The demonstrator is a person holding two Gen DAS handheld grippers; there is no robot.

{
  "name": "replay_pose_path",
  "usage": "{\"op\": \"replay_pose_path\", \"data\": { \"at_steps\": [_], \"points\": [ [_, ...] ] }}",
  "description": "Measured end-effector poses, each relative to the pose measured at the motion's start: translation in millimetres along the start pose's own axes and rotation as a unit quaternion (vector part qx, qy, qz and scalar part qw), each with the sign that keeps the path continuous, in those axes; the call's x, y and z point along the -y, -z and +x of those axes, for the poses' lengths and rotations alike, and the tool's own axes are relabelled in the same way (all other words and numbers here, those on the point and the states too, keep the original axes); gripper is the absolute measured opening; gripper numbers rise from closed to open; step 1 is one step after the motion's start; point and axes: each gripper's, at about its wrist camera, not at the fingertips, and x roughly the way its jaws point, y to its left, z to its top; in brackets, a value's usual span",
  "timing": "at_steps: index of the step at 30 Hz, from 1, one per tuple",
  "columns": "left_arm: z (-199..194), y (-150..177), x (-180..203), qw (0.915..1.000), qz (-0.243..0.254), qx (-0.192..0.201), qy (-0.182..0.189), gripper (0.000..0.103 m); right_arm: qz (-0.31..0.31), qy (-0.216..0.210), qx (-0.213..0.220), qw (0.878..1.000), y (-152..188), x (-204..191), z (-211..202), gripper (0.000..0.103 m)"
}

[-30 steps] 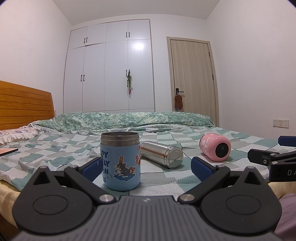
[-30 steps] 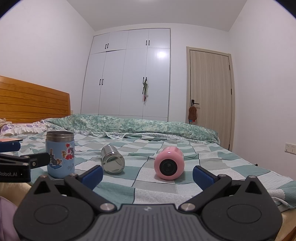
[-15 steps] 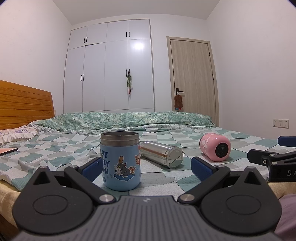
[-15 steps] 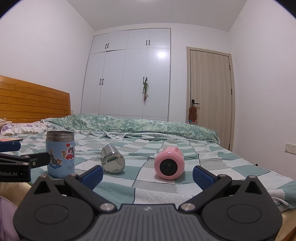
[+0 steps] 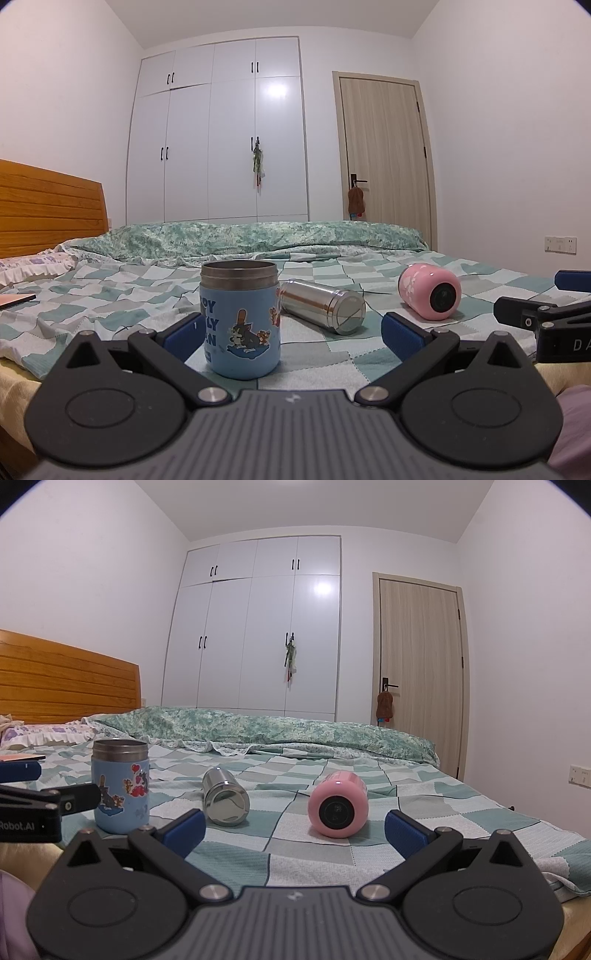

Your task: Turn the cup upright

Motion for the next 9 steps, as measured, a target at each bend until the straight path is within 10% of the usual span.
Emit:
{"op": "replay_pose_path", "data": {
  "at_steps": [9],
  "points": [
    [-0.6,1.4,-0.3,1.0,0.001,-0.002,0.004,0.103,0.0,0.0,0.0,1.0,-0.1,0.0,0.1,0.103]
  ]
}}
